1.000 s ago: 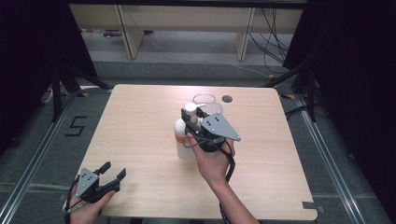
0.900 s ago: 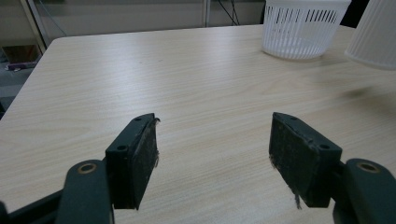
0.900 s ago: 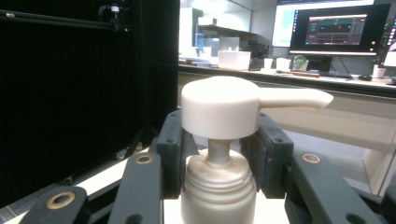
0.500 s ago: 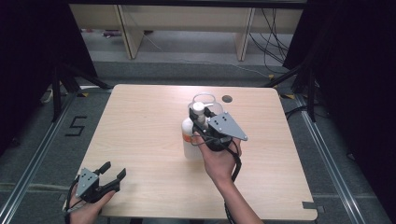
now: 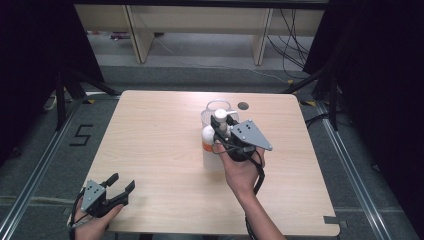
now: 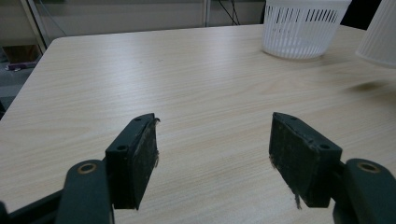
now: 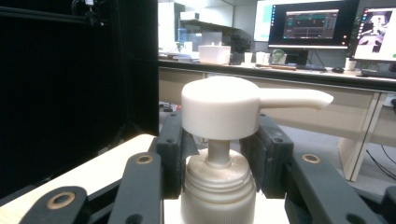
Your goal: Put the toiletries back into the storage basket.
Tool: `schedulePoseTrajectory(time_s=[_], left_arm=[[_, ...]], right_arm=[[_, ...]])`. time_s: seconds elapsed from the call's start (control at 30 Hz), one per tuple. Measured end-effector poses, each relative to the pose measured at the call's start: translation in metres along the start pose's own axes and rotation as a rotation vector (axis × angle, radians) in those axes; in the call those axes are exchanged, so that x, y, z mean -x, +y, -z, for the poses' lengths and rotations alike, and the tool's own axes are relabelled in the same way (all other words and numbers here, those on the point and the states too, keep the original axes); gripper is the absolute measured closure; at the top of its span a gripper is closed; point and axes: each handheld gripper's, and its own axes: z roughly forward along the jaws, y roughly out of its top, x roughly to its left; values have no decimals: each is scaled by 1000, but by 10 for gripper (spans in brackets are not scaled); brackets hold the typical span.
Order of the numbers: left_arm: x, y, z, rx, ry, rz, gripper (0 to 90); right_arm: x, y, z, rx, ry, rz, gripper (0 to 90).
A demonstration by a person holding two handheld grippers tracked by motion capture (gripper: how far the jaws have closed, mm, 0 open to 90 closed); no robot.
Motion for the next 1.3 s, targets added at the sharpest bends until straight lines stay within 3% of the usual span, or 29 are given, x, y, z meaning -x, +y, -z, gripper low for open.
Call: schedulePoseTrajectory(time_s=[0.17,0.2,0.27,0.33,0.47,0.5,0.6,0.87,0.93,1.0,1.13,1.3], left_arm=[[0,0,0,0,0,0,320],[0,0,0,0,0,0,320],[0,0,0,-1,1,0,320],[0,0,0,-1,1,0,320],[0,0,0,0,1,1,320],[0,0,0,0,1,1,320],[0,0,0,-1,1,0,320],[0,0,1,-10,5,0,320],[0,0,0,-6,3,1,320],[0,0,0,-1,1,1,320],[0,0,0,-4,1,1,320],[0,0,0,-1,0,1,320]], right_arm=[[5,0,2,-7,-21,14,612],[5,0,2,-6,-21,-4,612],[9,0,2,5,-25,22,612],[9,0,3,-3,-27,1,612],[12,0,3,-2,-36,5,612],[14,0,3,4,-40,23,612],[15,0,3,-8,-40,-9,613],[20,0,3,-12,-59,-5,612],[23,0,2,5,-61,15,612],[23,0,2,-14,-67,-11,612],[26,1,1,1,-72,10,612],[29,1,0,-1,-76,-5,612]])
